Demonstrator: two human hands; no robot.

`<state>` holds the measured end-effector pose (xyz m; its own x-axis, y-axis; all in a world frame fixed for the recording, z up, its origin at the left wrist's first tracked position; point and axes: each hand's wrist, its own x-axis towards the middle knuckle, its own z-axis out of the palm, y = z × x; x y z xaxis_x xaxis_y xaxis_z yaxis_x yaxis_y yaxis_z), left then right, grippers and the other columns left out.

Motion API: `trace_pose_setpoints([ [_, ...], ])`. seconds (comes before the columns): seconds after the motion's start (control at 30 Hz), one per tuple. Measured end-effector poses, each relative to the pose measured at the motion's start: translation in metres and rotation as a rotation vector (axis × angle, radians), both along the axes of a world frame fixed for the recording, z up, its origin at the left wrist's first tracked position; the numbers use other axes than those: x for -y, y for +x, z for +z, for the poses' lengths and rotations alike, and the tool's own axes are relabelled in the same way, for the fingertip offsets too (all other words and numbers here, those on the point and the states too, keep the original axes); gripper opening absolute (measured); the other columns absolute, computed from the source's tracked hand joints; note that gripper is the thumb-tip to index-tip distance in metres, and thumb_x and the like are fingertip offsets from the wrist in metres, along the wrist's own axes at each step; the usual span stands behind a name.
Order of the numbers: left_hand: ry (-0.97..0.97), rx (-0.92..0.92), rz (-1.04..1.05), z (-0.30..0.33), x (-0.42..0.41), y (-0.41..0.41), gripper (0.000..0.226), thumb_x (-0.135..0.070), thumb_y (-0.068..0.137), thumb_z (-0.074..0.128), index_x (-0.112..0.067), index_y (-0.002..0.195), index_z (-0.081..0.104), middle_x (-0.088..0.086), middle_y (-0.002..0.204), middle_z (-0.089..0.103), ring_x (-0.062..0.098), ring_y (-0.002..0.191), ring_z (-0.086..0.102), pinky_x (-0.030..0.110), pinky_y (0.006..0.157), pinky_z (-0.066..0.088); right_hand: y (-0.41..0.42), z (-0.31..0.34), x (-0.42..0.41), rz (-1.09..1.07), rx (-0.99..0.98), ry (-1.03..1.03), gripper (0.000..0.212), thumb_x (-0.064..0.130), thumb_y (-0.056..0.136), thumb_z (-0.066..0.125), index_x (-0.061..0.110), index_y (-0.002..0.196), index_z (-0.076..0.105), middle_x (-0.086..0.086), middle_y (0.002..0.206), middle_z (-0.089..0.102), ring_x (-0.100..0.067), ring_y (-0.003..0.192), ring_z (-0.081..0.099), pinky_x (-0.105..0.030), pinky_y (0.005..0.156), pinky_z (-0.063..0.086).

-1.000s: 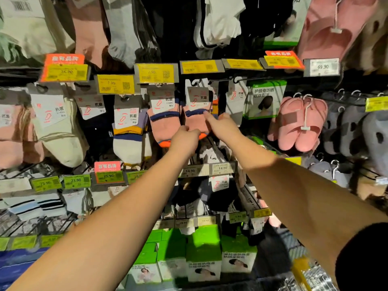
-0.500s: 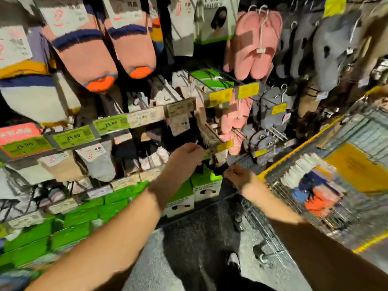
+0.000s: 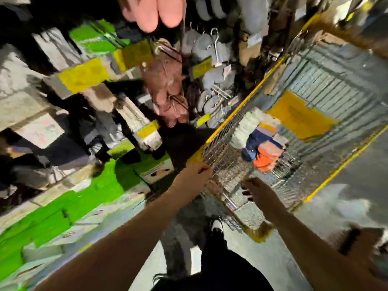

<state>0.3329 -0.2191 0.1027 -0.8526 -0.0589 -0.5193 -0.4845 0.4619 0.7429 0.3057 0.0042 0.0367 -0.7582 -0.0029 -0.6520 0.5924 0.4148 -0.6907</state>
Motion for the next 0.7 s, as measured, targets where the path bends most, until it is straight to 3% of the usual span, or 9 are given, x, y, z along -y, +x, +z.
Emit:
trace_pose_setpoints([
  [0.03,0.027,0.037,-0.008,-0.006,-0.015,-0.018,0.026,-0.028,0.102,0.05,-0.01,0.104,0.069,0.006,0.093,0.067,0.023,0.087,0.062,0.019,0.073,0.046,-0.015,-0.007,-0.013,-0.04,0.029,-0.006,0.02,0.013,0.103,0.051,0.02,0.086,0.059,-0.008,0.085,0.063,-0.017,0.072,0.059,-0.027,0.064,0.044],
  [0.1,0.101,0.085,-0.008,-0.024,-0.043,-0.054,0.023,-0.035,0.098,0.052,-0.017,0.1,0.066,0.008,0.099,0.07,0.032,0.096,0.067,0.038,0.088,0.055,-0.048,-0.027,-0.038,-0.132,0.086,-0.029,0.021,0.01,0.104,0.047,0.017,0.086,0.055,-0.008,0.084,0.061,-0.02,0.074,0.058,-0.028,0.064,0.041],
  [0.17,0.123,0.134,-0.043,-0.047,-0.069,-0.088,0.02,-0.034,0.1,0.05,-0.019,0.101,0.064,0.01,0.102,0.07,0.033,0.097,0.068,0.048,0.087,0.056,-0.079,-0.051,-0.06,-0.188,0.135,-0.043,0.017,0.01,0.103,0.047,0.013,0.088,0.055,-0.009,0.085,0.059,-0.017,0.068,0.059,-0.025,0.06,0.042],
  [0.23,0.159,0.178,-0.034,-0.075,-0.092,-0.123,0.02,-0.028,0.099,0.051,-0.015,0.1,0.066,0.01,0.1,0.07,0.03,0.089,0.07,0.045,0.079,0.058,-0.109,-0.076,-0.077,-0.272,0.179,-0.048,0.008,0.01,0.103,0.047,0.009,0.1,0.055,-0.007,0.084,0.058,-0.014,0.067,0.058,-0.025,0.059,0.042],
  [0.4,0.238,0.324,0.063,-0.169,-0.15,-0.199,0.017,-0.021,0.093,0.056,-0.008,0.094,0.067,0.015,0.102,0.069,0.028,0.08,0.065,0.036,0.069,0.056,-0.183,-0.146,-0.113,-0.511,0.267,-0.049,0.016,0.021,0.101,0.054,0.011,0.113,0.056,-0.004,0.089,0.059,-0.015,0.08,0.056,-0.027,0.067,0.045],
  [0.5,0.259,0.45,0.223,-0.223,-0.18,-0.231,0.019,-0.009,0.089,0.063,-0.002,0.106,0.065,0.016,0.091,0.064,0.023,0.063,0.056,0.02,0.039,0.043,-0.215,-0.184,-0.134,-0.547,0.291,-0.026,0.022,0.035,0.096,0.062,0.014,0.104,0.062,-0.006,0.103,0.062,-0.018,0.089,0.057,-0.03,0.071,0.046],
  [0.53,0.266,0.477,0.259,-0.24,-0.189,-0.239,0.017,-0.01,0.089,0.064,-0.004,0.105,0.064,0.015,0.09,0.062,0.022,0.062,0.055,0.019,0.038,0.04,-0.224,-0.198,-0.142,-0.536,0.294,-0.015,0.028,0.042,0.092,0.065,0.016,0.102,0.062,-0.007,0.11,0.062,-0.019,0.092,0.057,-0.032,0.072,0.046],
  [0.63,0.378,0.51,0.284,-0.284,-0.214,-0.256,0.007,-0.017,0.097,0.059,-0.011,0.095,0.057,0.012,0.085,0.054,0.019,0.065,0.05,0.025,0.052,0.038,-0.245,-0.228,-0.157,-0.561,0.294,0.01,0.05,0.055,0.082,0.069,0.017,0.113,0.063,-0.007,0.125,0.06,-0.025,0.107,0.056,-0.039,0.082,0.044],
  [0.7,0.436,0.515,0.351,-0.301,-0.228,-0.265,0.006,-0.02,0.099,0.059,-0.018,0.095,0.055,0.005,0.077,0.054,0.015,0.064,0.051,0.025,0.054,0.035,-0.256,-0.242,-0.161,-0.567,0.282,0.013,0.041,0.053,0.09,0.065,0.017,0.108,0.061,-0.005,0.118,0.061,-0.021,0.102,0.056,-0.037,0.085,0.044],
])
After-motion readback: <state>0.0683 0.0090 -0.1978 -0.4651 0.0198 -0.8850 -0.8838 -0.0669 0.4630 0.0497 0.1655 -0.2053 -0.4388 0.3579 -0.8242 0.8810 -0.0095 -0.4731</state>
